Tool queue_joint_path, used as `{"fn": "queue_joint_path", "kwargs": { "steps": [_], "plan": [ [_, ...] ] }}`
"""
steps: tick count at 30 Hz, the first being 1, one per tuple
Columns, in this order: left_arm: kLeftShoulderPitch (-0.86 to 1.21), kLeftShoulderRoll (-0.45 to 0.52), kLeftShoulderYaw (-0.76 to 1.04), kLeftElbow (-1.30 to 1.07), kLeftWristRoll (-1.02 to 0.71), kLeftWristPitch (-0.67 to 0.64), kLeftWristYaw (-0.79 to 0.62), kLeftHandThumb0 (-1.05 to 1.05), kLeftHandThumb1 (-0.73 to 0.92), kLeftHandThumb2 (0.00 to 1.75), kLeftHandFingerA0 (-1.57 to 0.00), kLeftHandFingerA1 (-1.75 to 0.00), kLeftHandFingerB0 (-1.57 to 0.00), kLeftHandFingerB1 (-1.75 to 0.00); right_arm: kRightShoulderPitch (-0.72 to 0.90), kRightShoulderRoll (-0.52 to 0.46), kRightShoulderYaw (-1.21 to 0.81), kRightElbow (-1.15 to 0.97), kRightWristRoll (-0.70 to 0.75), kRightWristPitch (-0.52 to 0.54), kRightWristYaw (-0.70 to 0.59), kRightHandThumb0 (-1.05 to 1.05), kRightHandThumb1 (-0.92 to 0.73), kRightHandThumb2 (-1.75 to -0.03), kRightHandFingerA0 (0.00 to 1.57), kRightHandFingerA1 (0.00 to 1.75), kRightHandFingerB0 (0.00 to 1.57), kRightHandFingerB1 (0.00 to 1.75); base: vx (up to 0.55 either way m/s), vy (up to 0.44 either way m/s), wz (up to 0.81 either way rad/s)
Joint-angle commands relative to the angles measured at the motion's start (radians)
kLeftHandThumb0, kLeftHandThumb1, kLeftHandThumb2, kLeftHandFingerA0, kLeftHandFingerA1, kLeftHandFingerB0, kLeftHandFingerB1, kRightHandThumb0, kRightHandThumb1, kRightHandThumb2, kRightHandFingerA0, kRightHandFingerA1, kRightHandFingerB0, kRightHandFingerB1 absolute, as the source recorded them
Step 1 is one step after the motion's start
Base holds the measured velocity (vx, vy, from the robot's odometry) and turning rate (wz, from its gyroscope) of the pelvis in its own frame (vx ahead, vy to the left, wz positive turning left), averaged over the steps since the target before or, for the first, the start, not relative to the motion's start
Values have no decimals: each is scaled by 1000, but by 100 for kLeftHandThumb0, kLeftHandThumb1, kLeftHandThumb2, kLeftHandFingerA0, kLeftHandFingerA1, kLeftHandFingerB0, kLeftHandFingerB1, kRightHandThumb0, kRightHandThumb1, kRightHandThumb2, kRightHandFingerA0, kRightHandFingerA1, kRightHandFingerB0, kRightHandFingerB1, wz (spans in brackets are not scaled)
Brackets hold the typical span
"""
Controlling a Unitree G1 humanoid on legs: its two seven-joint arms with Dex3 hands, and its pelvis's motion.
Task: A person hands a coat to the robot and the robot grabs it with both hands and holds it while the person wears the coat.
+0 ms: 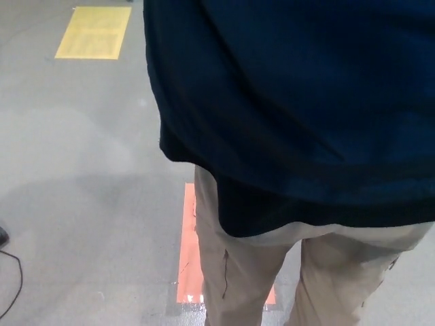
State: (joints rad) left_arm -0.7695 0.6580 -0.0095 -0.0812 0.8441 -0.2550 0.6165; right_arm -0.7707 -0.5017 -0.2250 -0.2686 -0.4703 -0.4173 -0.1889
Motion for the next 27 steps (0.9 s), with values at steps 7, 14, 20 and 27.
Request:
{"fn": "queue_joint_path", "kwargs": {
  "steps": [7, 14, 20, 27],
  "plan": [
    [921, -293, -14, -306, 105, -170, 431, -66, 89, 66, -7, -29, -6, -24, 992, 365, 49, -280, -114, -362, -215, -62, -91, -66, 5, 33, 5, 23, 0, 0, 0],
    [1003, -308, -172, -67, 224, -145, 577, -34, 58, 111, -3, -53, 0, -49, 1187, 358, 126, -119, -265, -419, -278, -62, -92, -71, 7, 33, 10, 19, 0, 0, 0],
    [932, -340, -268, 240, 216, -69, 511, -62, 85, 65, -33, -47, -38, -36, 1164, 304, 186, 56, -377, -315, -330, -60, -92, -68, 21, 34, 19, 28, 0, 0, 0],
    [909, -343, -319, 366, 208, 58, 302, -61, 77, 64, -52, -41, -47, -37, 1193, 248, 254, 48, -494, 31, -8, -61, -89, -67, 19, 29, 20, 29, 0, 0, 0]
  ]
}}
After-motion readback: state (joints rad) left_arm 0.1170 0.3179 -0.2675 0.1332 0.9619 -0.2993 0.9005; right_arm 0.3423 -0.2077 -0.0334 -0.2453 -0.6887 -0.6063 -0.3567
